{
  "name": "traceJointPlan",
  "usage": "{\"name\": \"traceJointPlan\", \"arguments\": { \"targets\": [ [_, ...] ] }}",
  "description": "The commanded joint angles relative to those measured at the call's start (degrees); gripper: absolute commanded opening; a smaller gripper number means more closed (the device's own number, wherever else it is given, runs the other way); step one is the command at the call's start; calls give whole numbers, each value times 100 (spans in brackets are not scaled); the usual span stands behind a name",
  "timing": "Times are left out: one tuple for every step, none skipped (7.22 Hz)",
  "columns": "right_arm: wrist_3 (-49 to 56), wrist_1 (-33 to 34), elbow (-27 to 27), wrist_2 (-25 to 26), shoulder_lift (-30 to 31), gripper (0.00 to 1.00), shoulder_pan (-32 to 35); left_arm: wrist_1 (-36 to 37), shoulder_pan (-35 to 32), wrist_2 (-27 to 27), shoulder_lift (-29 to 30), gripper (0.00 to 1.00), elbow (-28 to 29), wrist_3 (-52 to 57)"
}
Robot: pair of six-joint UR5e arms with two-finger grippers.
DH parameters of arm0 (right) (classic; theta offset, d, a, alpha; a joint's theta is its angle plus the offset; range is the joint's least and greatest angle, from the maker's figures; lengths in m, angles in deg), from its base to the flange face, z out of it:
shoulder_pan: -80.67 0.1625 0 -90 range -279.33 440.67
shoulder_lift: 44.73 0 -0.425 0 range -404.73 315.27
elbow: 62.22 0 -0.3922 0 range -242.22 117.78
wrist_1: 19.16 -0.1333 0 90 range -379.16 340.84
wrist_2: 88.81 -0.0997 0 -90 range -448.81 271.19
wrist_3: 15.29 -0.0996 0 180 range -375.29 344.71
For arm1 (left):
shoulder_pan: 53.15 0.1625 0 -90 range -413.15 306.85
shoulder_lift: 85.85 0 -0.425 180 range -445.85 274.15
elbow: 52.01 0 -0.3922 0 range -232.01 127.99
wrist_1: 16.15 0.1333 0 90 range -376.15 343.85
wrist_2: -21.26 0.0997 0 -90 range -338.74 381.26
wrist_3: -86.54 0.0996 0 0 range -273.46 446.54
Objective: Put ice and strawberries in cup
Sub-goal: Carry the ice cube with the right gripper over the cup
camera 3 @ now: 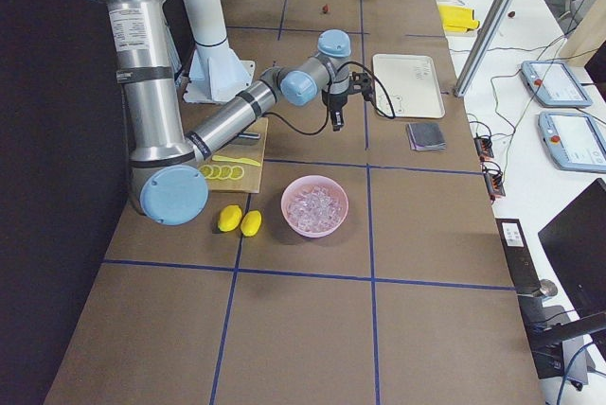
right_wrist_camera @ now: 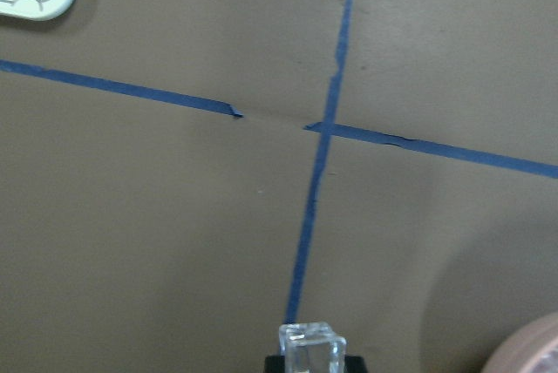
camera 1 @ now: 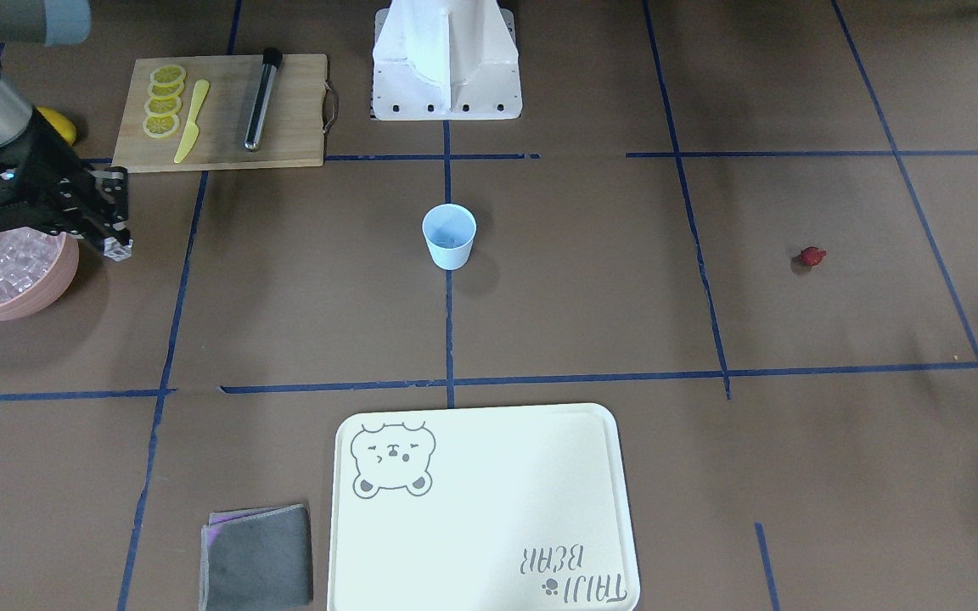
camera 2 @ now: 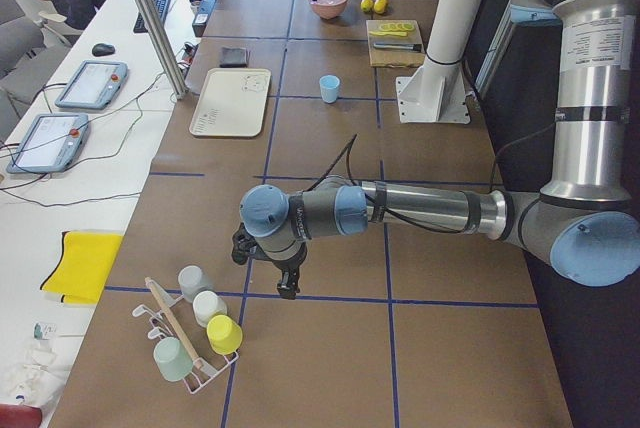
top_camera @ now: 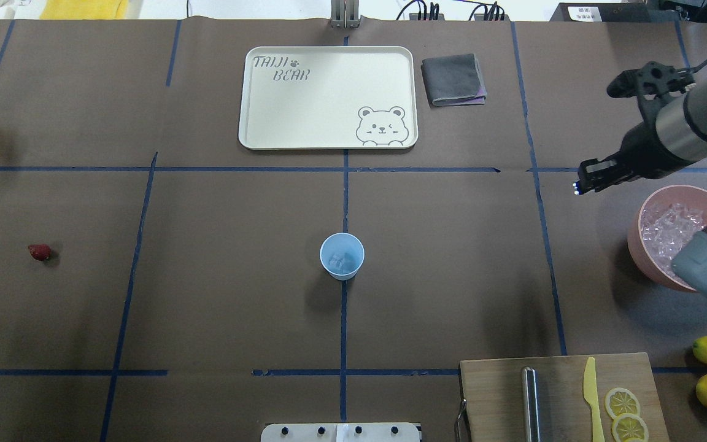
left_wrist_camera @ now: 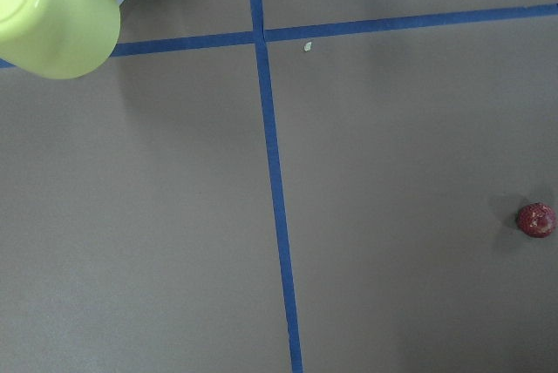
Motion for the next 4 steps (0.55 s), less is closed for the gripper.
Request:
{"name": "traceJointPlan", "arguments": {
  "targets": [
    [-1042,960,43,517,-1309,3,-911,0,0,0,7,100,0,0],
    [-1439,1322,166,973,-1872,3,-1316,0,8,0,15,100,0,0],
    [-1965,1334,489,1117,-2382,3,-1598,0,8,0,16,100,0,0],
    [-2318,1334,910,1440,-2918,3,-1905,-9,8,0,7,100,0,0]
  ]
}}
